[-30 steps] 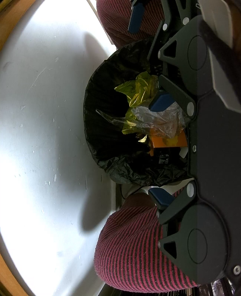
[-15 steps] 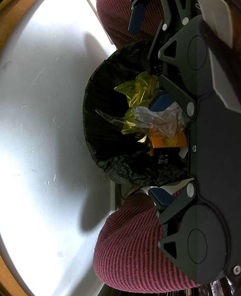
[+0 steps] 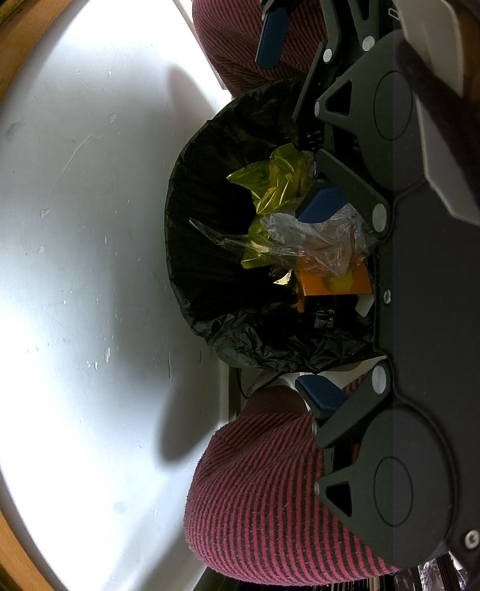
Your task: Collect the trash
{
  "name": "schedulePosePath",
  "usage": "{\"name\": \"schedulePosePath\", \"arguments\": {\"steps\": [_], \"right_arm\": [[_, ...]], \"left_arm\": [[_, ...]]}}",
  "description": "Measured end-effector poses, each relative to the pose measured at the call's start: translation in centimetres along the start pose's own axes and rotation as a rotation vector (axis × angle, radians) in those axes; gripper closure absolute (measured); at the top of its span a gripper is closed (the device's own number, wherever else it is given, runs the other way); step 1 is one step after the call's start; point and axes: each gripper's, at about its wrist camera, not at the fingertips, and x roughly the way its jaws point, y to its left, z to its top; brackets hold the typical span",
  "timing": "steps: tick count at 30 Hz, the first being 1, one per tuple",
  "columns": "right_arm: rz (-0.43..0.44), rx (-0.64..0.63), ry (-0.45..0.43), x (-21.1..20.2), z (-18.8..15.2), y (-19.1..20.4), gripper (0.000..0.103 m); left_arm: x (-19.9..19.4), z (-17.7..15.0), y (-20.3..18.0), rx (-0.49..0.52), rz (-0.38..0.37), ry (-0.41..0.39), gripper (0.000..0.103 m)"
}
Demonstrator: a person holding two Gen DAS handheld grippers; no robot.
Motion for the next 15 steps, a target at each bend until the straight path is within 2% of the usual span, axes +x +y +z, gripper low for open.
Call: {"name": "schedulePosePath", "arguments": {"steps": [15], "right_arm": [[-0.002,0.001,0.001,0.00,-0.13,0.03,0.000]], "left_arm": [[-0.12,0.06,-0.04,0.002,-0.003,0.001,0.015]]}}
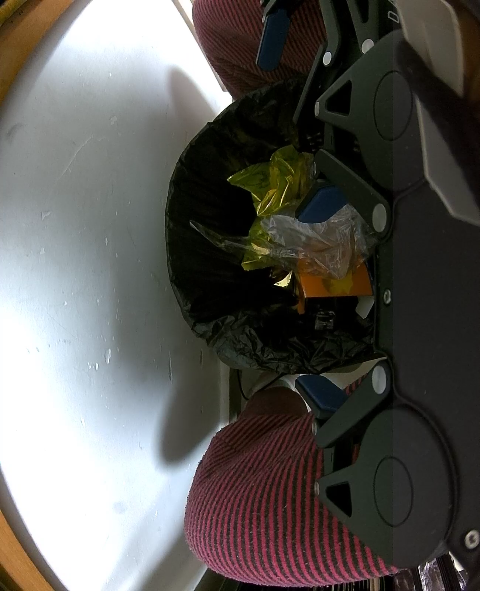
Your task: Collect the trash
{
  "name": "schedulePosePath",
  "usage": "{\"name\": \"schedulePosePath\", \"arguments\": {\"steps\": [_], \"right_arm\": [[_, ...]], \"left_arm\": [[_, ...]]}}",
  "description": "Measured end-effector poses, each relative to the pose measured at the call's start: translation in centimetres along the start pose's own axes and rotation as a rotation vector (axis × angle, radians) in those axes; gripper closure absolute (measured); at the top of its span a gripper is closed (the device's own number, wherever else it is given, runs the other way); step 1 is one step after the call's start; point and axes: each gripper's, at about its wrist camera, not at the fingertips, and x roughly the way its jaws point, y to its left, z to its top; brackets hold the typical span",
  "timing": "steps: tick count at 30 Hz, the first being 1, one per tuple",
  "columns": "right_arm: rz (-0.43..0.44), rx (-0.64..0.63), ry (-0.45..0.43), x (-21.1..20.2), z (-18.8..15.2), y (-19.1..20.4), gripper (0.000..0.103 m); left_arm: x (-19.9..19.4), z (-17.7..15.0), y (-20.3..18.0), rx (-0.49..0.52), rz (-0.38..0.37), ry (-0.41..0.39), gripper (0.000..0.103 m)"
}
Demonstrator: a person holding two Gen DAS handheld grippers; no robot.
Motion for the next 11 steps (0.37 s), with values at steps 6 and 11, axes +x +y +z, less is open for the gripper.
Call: {"name": "schedulePosePath", "arguments": {"steps": [6,11], "right_arm": [[0.000,0.000,0.000,0.02,0.03,-0.01,0.000],[0.000,0.000,0.001,0.03,0.08,-0.04,0.000]], "left_arm": [[-0.16,0.12,0.14,-0.006,-0.016,-0.003,0.015],[-0.31,0.17,0.27,-0.002,-0.010,-0.009,0.015]]}}
